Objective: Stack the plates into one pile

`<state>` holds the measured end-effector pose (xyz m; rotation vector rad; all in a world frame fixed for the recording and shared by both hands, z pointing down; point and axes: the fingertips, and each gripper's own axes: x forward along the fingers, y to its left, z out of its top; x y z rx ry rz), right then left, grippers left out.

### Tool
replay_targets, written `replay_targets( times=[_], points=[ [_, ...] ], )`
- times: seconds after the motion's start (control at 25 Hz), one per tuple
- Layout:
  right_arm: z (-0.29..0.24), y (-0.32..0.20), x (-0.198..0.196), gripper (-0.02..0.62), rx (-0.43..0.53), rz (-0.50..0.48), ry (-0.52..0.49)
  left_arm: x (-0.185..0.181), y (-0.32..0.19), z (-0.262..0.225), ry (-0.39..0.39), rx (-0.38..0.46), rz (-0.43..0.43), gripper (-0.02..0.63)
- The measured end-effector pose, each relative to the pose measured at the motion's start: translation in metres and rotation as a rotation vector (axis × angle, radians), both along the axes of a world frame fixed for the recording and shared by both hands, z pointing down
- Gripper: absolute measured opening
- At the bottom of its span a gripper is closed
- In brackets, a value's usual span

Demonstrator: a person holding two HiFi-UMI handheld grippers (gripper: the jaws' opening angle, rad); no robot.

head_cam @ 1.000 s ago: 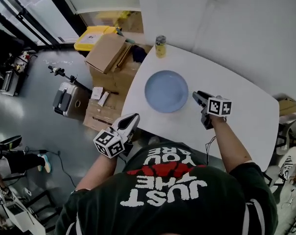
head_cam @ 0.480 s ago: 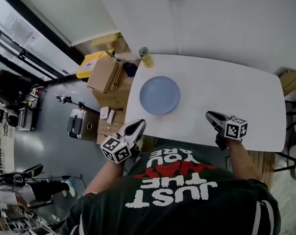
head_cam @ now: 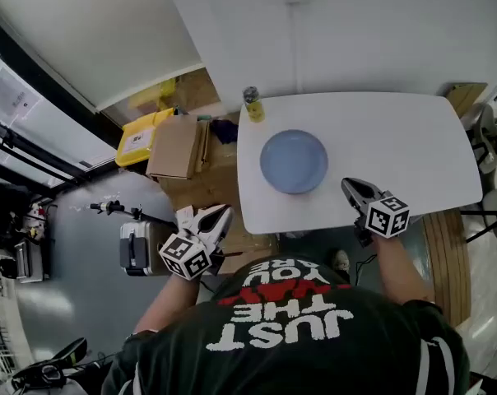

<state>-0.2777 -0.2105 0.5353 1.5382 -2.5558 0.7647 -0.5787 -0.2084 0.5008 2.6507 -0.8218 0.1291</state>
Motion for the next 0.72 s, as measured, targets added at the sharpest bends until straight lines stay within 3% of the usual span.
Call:
replay_targets(
  times=[0.12, 0.24, 0.44, 0.72],
  points=[
    [-0.025, 0.009, -0.021, 0.008, 0.035, 0.036, 0.032, -0.017, -0.012, -0.009, 0.021, 0.016, 0.020, 0.008],
    [-0.044, 0.019, -0.030, 0.008, 0.074, 0.013, 0.111, -0.016, -0.018, -0.021, 0.065, 0.050, 0.015, 0.008],
    [-0.057, 0.019, -0.012, 0.006, 0.083, 0.000, 0.150, 0.003, -0.021, -0.041, 0.126, 0.080, -0.025, 0.008],
    [-0.056, 0.018, 0.004, 0.006, 0.083, -0.031, 0.198, 0.014, -0.019, -0.039, 0.134, 0.085, -0.058, 0.008]
  ],
)
